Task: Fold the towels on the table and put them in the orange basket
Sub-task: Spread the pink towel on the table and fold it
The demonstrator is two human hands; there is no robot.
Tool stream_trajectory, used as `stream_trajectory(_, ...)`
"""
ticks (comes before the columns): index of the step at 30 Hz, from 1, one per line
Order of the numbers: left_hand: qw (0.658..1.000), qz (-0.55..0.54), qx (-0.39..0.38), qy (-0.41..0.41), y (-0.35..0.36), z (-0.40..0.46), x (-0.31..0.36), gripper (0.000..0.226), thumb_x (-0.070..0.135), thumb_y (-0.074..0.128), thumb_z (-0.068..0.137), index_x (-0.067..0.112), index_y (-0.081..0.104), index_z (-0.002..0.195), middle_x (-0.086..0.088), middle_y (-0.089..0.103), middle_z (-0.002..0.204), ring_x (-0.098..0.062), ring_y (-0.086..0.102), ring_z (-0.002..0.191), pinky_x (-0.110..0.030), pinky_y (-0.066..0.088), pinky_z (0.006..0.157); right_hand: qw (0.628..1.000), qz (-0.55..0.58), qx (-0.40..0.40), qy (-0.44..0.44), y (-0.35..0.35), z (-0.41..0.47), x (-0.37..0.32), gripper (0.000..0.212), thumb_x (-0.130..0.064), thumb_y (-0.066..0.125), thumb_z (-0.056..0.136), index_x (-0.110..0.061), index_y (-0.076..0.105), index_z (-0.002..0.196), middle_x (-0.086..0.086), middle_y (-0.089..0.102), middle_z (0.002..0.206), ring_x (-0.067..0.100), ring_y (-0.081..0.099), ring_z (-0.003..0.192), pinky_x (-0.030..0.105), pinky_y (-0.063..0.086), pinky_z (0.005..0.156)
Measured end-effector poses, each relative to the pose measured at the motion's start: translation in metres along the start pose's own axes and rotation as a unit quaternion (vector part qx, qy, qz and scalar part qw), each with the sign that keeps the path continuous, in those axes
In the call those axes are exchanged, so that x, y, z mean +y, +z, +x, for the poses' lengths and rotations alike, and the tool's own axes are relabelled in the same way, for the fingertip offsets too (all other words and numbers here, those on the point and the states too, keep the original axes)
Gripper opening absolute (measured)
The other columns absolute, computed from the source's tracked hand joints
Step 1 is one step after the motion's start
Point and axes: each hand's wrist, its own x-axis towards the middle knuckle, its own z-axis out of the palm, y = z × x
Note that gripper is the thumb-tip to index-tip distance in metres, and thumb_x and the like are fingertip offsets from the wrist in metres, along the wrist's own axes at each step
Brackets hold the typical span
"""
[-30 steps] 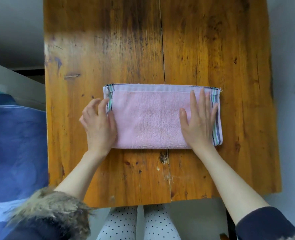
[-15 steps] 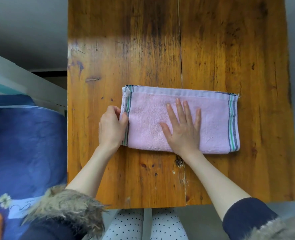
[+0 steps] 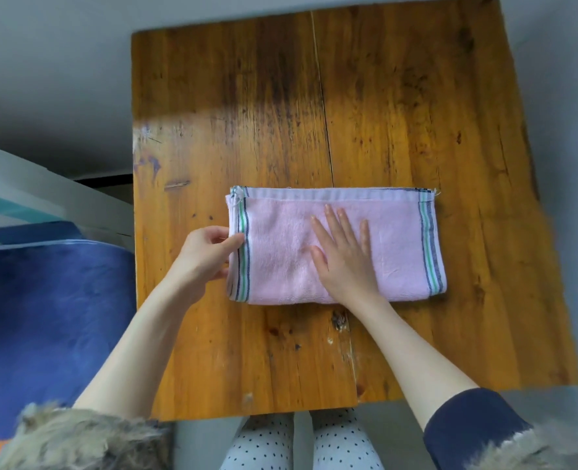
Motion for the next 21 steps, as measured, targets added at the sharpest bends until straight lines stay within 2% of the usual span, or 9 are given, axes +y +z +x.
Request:
stream_trajectory(3,0.997,0.017,0.035,0.061,0.017,-0.017,0.02,0.009,0.021,0.057,0.09,0.014,0.063,0.088,-0.004,0.065,0.086,-0.009,0.057,0.067,-0.023,0.048,0.056,0.978,0.202,0.037,0.041,-0.027,-0.015,0.009,0.045,-0.021,0.033,0.1,-0.018,0.03,0.145,0.0,0.016,0.157,0.012,0.008,0.145,0.028,0.007,0.117)
stream_trajectory(6,0.992,0.014,0.041,0.115,0.045,-0.032,0.044,0.008,0.018,0.059,0.088,0.017,0.061,0.081,0.0,0.062,0.077,0.0,0.055,0.054,-0.015,0.045,0.045,0.963,0.245,0.085,0.072,-0.052,-0.041,0.033,0.034,-0.01,0.04,0.098,-0.01,0.054,0.129,0.005,0.047,0.14,0.018,0.042,0.13,0.018,0.028,0.103)
stream_trajectory(8,0.99,0.016,0.032,0.139,0.071,-0.039,0.059,0.007,0.017,0.061,0.087,0.017,0.06,0.08,-0.003,0.062,0.078,-0.005,0.057,0.06,-0.018,0.049,0.047,0.954,0.263,0.102,0.099,-0.061,-0.055,0.054,0.031,-0.007,0.042,0.096,-0.006,0.06,0.121,0.007,0.059,0.125,0.019,0.055,0.116,0.019,0.038,0.095)
stream_trajectory(11,0.985,0.049,0.018,0.162,0.116,-0.044,0.073,0.008,0.017,0.064,0.085,0.015,0.057,0.08,-0.004,0.061,0.079,-0.017,0.062,0.066,-0.034,0.059,0.059,0.924,0.327,0.102,0.168,-0.07,-0.07,0.084,0.03,-0.01,0.044,0.097,-0.009,0.06,0.121,0.006,0.063,0.118,0.018,0.06,0.108,0.027,0.049,0.092)
stream_trajectory(13,0.984,0.074,0.008,0.161,0.147,-0.042,0.078,0.008,0.015,0.062,0.085,0.013,0.055,0.082,-0.002,0.06,0.077,-0.02,0.065,0.065,-0.042,0.059,0.065,0.912,0.351,0.087,0.192,-0.072,-0.077,0.1,0.03,-0.013,0.045,0.097,-0.01,0.058,0.123,0.006,0.064,0.117,0.016,0.061,0.105,0.025,0.05,0.089)
stream_trajectory(17,0.981,0.117,-0.006,0.153,0.198,-0.03,0.081,0.007,0.013,0.059,0.083,0.01,0.053,0.085,-0.005,0.061,0.078,-0.026,0.067,0.071,-0.047,0.057,0.066,0.923,0.338,0.05,0.179,-0.069,-0.08,0.122,0.027,-0.014,0.046,0.097,-0.011,0.06,0.12,0.003,0.064,0.113,0.007,0.056,0.097,0.017,0.045,0.083)
stream_trajectory(21,0.976,0.139,0.007,0.165,0.223,-0.021,0.083,0.013,0.013,0.059,0.082,0.017,0.047,0.078,-0.01,0.061,0.081,-0.032,0.066,0.073,-0.048,0.056,0.066,0.885,0.419,0.036,0.199,-0.063,-0.077,0.133,0.026,-0.018,0.044,0.098,-0.012,0.065,0.113,-0.003,0.067,0.103,0.011,0.062,0.095,0.03,0.054,0.087)
